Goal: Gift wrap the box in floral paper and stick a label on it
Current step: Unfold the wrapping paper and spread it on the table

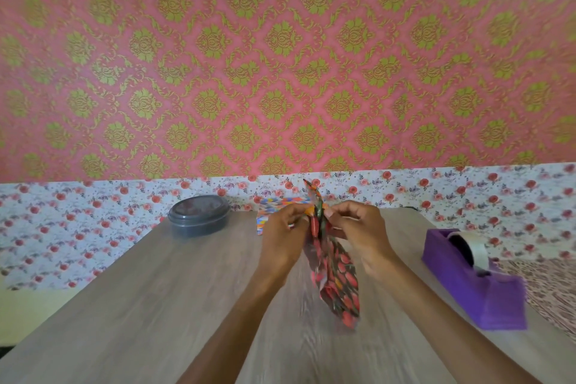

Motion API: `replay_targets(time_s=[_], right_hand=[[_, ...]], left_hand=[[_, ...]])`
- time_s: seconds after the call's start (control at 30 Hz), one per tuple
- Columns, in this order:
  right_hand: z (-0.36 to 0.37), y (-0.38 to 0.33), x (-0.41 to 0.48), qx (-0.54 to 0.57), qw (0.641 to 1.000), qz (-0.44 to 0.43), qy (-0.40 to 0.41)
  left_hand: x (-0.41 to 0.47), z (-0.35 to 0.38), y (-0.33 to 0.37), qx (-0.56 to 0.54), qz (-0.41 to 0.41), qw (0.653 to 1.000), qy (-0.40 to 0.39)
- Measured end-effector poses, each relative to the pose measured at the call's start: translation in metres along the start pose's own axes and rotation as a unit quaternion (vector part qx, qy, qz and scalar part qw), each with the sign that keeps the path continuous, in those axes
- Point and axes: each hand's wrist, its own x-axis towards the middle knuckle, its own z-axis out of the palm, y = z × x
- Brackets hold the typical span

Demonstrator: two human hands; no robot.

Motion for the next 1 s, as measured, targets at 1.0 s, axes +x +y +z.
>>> replay_targets(time_s=[1.0], right_hand=[[-0.025, 0.014, 0.015, -0.167, 0.978, -0.034, 0.116]], left_hand=[[0.02, -0.026, -0.015, 0.188, 0.024, 0.968, 0.162]])
